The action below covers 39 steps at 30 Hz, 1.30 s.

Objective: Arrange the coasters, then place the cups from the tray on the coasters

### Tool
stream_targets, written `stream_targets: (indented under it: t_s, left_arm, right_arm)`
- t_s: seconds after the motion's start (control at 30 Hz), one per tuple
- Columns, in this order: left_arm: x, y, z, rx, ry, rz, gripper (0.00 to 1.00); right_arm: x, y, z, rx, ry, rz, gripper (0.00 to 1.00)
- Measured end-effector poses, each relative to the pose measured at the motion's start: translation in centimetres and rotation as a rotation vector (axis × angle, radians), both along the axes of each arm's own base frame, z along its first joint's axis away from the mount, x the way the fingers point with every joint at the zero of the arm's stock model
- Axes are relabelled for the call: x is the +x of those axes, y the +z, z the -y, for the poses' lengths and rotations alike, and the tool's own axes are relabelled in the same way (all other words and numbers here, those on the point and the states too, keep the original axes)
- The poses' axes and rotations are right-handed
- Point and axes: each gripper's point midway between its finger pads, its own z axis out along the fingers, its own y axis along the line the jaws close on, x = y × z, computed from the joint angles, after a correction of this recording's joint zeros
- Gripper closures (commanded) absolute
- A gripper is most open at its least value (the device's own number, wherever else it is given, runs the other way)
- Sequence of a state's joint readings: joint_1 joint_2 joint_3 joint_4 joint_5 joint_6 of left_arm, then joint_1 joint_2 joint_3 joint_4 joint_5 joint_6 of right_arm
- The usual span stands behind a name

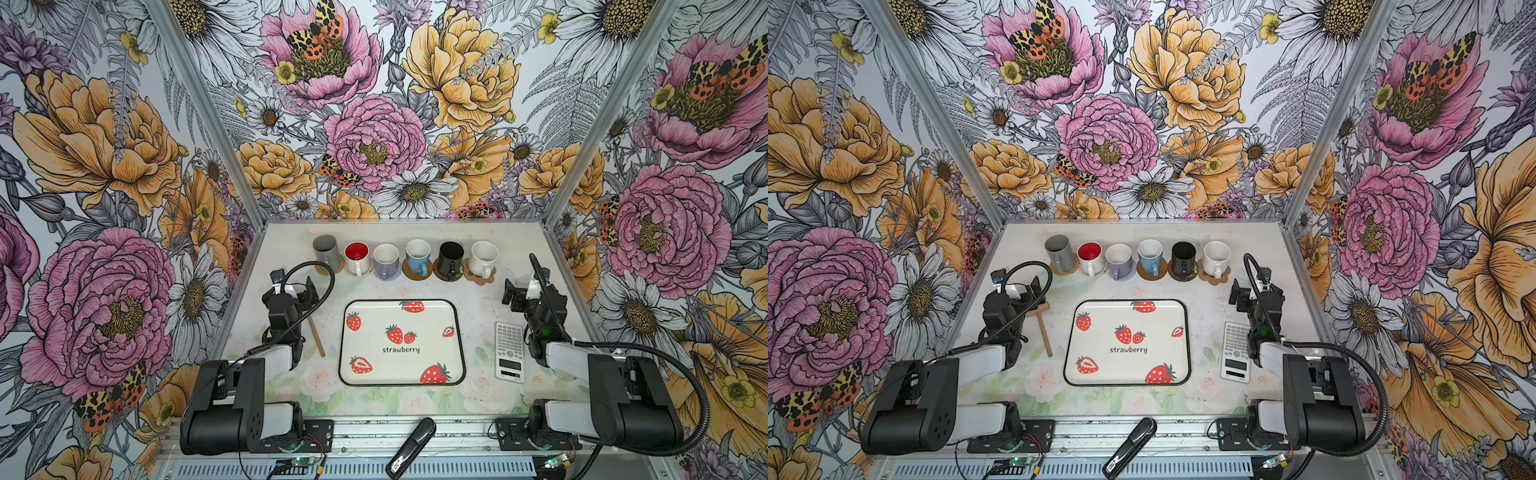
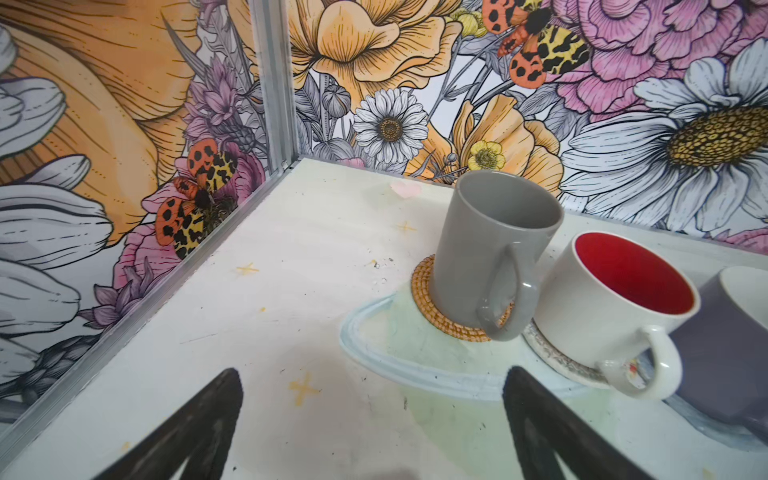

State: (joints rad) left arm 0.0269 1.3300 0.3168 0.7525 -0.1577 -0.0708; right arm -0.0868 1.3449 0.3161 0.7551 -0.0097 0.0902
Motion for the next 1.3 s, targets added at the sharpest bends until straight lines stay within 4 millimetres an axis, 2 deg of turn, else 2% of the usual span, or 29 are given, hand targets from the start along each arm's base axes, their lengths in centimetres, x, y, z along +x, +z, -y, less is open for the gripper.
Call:
stream_targets:
  t_s: [0.17,0.33,0.4,0.63,1.3]
  left_arm:
    - [1.4,-0.1,1.2,0.021,-0.078,0.001,0.01]
    - [2.2,-2.8,1.7,0.030,-0.112,-0.038,0.01]
    - [2.2,-3.5,1.8,0.028,-0.119,-0.058,0.01]
    - [2.5,-2.8,1.9,0.037,-0.112,-0.033,0.01]
    - [2.6,-2.3,1.8,0.068,-0.072,-0.017,0.01]
  right_arm:
    - [0.9,-1.8,-0.4,0.019,0.027,-0.022,0.02]
    - [1.2,-3.5,-0.6,0.033,0.034,-0.058,0.02]
    - [1.4,-3.3,-0.6,0.033,0.034,-0.049,0.01]
    - [2.5,-1.9,-1.1,0.011,0.027,-0.018,0.00]
    - [2.3,-2.3,-1.0,-0.006,0.008,-0.035,0.00]
